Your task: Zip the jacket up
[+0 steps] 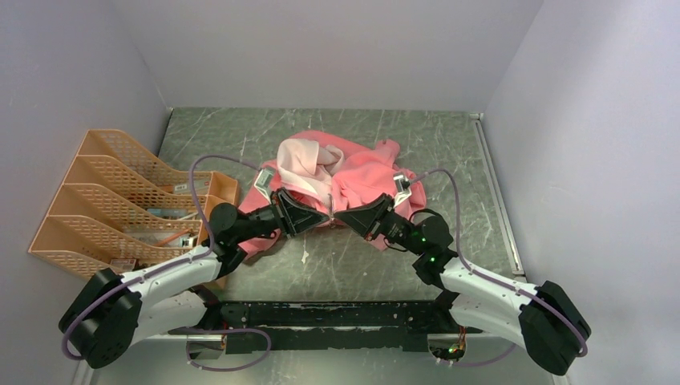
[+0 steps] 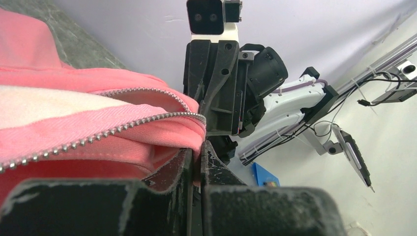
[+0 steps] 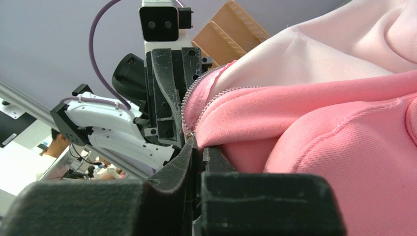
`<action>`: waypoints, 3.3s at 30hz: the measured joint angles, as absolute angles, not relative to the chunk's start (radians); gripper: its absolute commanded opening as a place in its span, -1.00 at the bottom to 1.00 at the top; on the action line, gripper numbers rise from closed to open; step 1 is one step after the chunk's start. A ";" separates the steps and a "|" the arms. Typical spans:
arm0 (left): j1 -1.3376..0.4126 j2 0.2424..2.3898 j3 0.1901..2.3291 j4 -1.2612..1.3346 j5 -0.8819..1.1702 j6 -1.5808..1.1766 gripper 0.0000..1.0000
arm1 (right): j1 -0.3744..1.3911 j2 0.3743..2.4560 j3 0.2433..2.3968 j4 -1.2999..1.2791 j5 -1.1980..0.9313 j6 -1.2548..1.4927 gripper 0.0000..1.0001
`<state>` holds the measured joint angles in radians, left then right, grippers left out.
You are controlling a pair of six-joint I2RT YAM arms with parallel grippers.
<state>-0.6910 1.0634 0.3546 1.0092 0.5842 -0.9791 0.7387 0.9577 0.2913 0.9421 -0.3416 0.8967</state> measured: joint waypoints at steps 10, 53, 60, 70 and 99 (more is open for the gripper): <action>-0.709 0.982 0.435 0.789 0.575 -0.840 -0.84 | 0.735 0.970 0.291 1.005 -0.347 0.904 -1.00; -0.730 1.228 0.439 0.747 0.619 -0.906 -0.84 | 0.729 0.810 0.200 0.613 -0.224 0.993 -0.71; -0.746 1.242 0.437 0.765 0.664 -0.936 -0.84 | 0.733 0.759 0.200 0.540 -0.205 1.000 -0.30; -0.756 1.259 0.435 0.782 0.701 -0.958 -0.84 | 0.734 0.643 0.200 0.398 -0.212 1.011 0.04; -0.756 1.285 0.432 0.825 0.705 -0.992 -0.84 | 0.734 0.509 0.247 0.090 -0.401 0.994 0.21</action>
